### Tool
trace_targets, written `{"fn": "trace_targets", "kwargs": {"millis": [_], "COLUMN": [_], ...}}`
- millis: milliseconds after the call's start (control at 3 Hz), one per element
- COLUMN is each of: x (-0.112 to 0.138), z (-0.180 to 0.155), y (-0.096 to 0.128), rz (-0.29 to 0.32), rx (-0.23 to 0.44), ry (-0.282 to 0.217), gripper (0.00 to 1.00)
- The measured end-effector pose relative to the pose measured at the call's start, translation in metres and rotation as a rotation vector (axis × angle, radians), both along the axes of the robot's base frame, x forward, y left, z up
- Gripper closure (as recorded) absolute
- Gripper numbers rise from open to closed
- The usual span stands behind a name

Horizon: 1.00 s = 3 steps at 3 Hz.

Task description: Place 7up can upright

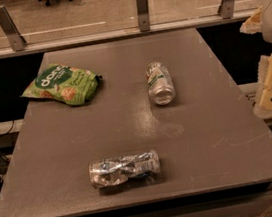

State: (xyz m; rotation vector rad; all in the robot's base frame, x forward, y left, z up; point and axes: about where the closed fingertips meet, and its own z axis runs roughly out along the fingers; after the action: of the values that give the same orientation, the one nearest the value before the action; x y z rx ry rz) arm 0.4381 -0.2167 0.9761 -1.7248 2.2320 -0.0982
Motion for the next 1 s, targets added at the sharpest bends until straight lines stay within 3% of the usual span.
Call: {"fn": "trace_targets", "kwargs": {"millis": [333, 667, 1000], "x": [0.0, 0.02, 0.067], "z": [0.0, -0.002, -0.013], "y": [0.0, 0.013, 0.045], "rz": [0.0, 0.018, 0.008], "rx": [0.0, 0.047, 0.155], "ry": [0.0, -0.01, 0.002], "gripper": [0.0, 0.0, 0.0]}}
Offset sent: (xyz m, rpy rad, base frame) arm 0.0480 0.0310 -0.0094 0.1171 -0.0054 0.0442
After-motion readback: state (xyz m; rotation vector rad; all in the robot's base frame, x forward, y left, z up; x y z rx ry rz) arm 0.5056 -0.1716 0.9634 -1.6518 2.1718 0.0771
